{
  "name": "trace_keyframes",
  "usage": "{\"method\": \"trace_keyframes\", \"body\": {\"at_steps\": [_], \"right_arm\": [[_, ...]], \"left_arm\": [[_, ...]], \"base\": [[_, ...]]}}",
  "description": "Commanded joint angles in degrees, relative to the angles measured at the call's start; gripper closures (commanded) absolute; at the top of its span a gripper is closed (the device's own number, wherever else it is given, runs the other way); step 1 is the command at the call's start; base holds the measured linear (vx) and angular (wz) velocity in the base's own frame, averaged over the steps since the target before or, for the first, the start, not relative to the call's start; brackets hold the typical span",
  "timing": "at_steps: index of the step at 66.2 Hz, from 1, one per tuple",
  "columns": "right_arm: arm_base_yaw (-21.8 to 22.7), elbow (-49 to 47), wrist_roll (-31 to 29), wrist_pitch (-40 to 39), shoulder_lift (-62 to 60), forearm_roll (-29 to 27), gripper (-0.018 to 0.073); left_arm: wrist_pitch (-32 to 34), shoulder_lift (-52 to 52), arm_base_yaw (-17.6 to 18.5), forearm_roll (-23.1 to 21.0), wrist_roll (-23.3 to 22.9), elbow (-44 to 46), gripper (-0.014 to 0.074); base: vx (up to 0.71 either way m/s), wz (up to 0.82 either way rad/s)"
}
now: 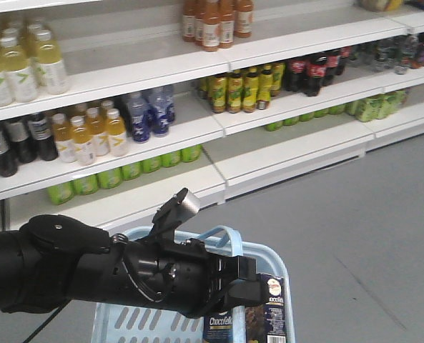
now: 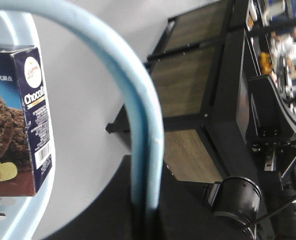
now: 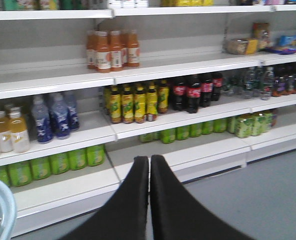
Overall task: Left arm holds basket, right arm returns cookies
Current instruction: 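Turn the base toward the potted plant, keeping the basket held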
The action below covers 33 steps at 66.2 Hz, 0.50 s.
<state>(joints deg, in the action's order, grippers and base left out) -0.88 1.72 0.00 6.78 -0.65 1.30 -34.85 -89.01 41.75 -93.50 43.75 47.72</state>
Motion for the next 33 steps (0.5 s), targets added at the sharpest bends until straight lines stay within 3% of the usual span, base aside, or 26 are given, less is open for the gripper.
{"method": "trace_keyframes", "body": {"at_steps": [1,33], "right_arm": [[-0.1,-0.1,-0.5,-4.4,-0.6,0.3,0.0568],[-0.1,-0.1,-0.5,-4.4,-0.6,0.3,0.0568]], "left_arm": [[-2.7,2.6,0.2,-2.9,0.2,1.6,0.0603],[-2.7,2.6,0.2,-2.9,0.2,1.6,0.0603]], "base": [[0.21,-0.76],[0.19,-0.65]]}}
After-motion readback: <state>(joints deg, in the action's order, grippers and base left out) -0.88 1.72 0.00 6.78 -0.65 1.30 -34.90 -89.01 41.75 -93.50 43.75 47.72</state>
